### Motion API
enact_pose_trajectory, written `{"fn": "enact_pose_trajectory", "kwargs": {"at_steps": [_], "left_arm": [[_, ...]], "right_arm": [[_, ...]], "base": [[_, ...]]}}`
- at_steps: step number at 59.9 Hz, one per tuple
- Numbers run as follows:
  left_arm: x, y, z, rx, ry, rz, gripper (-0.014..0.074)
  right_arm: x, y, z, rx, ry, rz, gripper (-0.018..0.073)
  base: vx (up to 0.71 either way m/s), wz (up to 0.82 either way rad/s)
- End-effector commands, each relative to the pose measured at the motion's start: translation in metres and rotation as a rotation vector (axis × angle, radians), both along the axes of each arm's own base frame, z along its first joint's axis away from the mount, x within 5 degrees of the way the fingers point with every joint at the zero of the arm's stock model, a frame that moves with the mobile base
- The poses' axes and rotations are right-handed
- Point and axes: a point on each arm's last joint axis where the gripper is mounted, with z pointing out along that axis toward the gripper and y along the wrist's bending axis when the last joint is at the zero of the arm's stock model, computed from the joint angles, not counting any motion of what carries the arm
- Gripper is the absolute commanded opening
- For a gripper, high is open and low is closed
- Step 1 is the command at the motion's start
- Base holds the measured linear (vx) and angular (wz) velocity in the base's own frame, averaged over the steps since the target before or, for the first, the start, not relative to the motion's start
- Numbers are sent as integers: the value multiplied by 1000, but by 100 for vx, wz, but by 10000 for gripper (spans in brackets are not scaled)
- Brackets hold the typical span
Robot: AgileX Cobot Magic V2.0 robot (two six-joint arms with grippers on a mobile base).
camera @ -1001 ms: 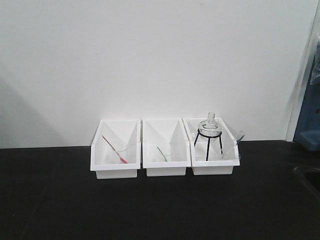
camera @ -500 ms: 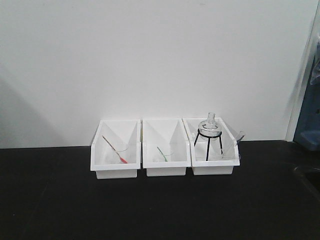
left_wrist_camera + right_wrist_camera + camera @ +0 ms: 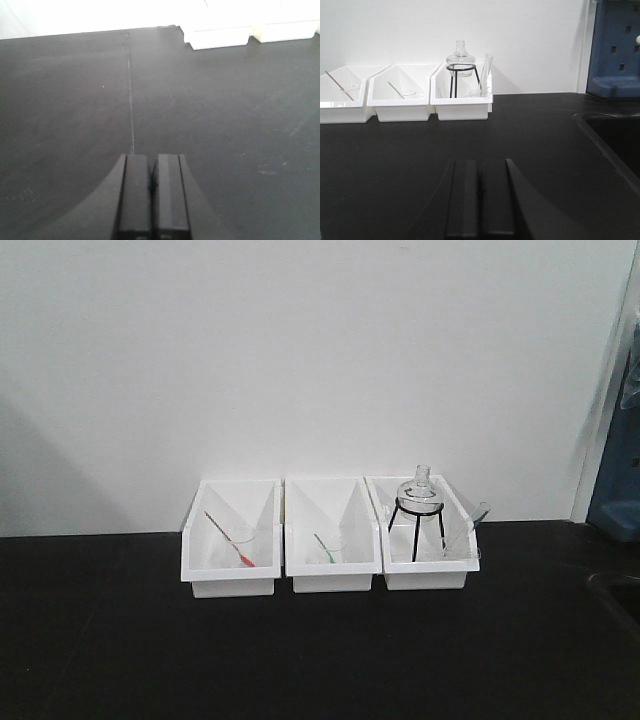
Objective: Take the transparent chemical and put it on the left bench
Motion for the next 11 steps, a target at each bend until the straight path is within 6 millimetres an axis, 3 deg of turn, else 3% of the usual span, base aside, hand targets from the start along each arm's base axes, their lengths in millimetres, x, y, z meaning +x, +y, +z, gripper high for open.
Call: {"fn": "enact_pose_trajectory", "kwargs": {"at_steps": [1,11], "left_arm": [[-1,0,3,-14,-81,-1,-3],[-1,0,3,-14,-81,-1,-3]], "right_arm": [[-1,1,5,-2,-83,9,-8],[-1,1,5,-2,-83,9,-8]], "base": [[0,0],[0,0]]}}
